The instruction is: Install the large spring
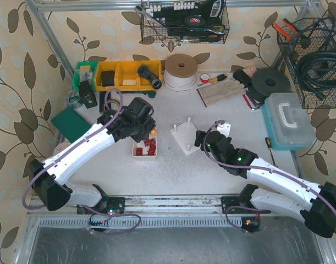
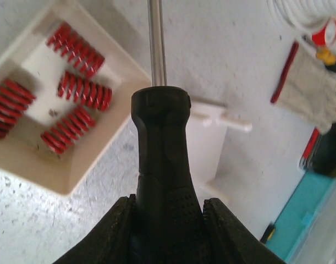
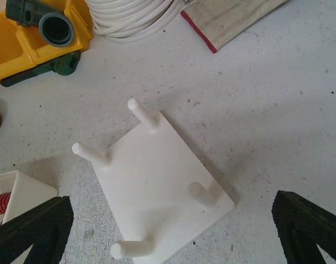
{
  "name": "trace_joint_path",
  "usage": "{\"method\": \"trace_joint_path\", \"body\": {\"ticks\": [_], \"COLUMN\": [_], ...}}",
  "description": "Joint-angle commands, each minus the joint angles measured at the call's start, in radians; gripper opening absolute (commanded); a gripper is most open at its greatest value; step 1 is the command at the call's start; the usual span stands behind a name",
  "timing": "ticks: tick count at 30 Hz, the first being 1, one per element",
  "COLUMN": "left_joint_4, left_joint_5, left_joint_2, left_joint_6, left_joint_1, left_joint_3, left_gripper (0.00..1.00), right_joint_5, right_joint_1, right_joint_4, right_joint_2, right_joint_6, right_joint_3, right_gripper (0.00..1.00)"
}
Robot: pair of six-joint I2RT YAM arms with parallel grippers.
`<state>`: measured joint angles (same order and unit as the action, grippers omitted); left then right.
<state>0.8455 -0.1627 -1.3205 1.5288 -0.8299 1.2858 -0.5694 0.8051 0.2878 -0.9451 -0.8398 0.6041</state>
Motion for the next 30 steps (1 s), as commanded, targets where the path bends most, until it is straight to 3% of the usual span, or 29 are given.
{"method": "trace_joint_path", "body": {"ticks": [1,5,13,24,30], "left_joint_4": [0.013,0.074,0.030,-0.049,-0.021], "left_joint_5": [0.034,0.013,0.119,0.083,0.074], "left_joint_2": [-0.048,-0.110,-0.283,-0.447,-0.575], "left_joint_6": [-0.110,-0.213,-0.264,-0.254,-0.308], "left_joint_1": [0.112,0.187,0.343,0.422,0.432], "left_joint_3": [0.102,0.238,0.307,0.376,0.484], "left_gripper": [0.00,0.00,0.00,0.00,0.00], "right_joint_5": [-0.030,-0.033,-0.035,-0.018,-0.048], "right_joint_1": [0.010,0.011,0.011,0.011,0.011], "right_joint_4": [0.004,-0.004,-0.018,-0.018,0.018], "right_joint_2": [-0.003,-0.002,-0.003,-0.028,-0.027], "right_joint_6": [0.015,0.016,0.023,0.068,0.067], "right_joint_3": [0.034,0.031,0.026,0.051,0.071], "right_gripper": [0.97,0.97,0.98,0.99,0.99]}}
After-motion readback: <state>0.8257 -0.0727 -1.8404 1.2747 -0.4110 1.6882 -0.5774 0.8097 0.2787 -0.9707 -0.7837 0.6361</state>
